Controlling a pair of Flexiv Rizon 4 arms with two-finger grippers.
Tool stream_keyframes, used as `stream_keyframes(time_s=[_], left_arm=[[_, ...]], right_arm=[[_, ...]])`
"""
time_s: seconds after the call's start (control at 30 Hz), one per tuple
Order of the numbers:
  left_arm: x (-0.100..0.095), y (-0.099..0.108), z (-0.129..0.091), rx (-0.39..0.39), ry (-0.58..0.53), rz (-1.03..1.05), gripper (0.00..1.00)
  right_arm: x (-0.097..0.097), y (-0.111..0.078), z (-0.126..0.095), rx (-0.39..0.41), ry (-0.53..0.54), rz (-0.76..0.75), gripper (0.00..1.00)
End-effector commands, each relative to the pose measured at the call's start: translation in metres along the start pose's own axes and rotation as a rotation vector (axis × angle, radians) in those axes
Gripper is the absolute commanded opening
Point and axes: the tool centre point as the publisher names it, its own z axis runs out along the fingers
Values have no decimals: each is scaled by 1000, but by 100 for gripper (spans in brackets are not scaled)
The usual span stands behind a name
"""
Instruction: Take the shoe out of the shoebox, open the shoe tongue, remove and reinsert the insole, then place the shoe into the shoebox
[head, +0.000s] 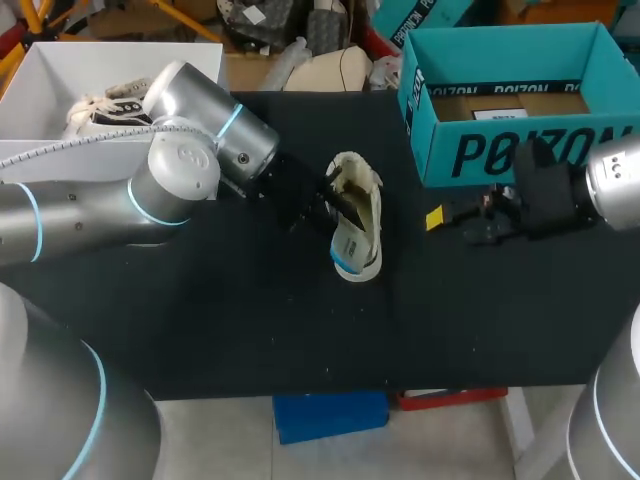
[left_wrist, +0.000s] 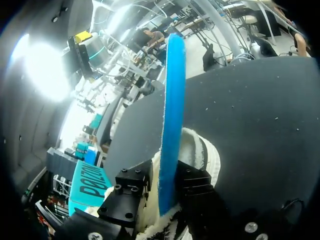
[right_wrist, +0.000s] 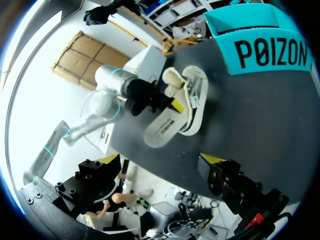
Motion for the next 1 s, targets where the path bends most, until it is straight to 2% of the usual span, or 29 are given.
stream_keyframes(time_s=[0.03,0.3,0.73,1.0], left_arm=[[0,-14,-9,-14,7,-1,49],[5,-41,-18,-24,34,15,54],[15,-77,-16,5,37,17,50],[15,-91,-26,10,41,36,49]], right_arm=[[1,1,0,2,-2,1,100],[1,1,0,2,-2,1,100],[1,1,0,2,-2,1,100],[1,1,0,2,-2,1,100]])
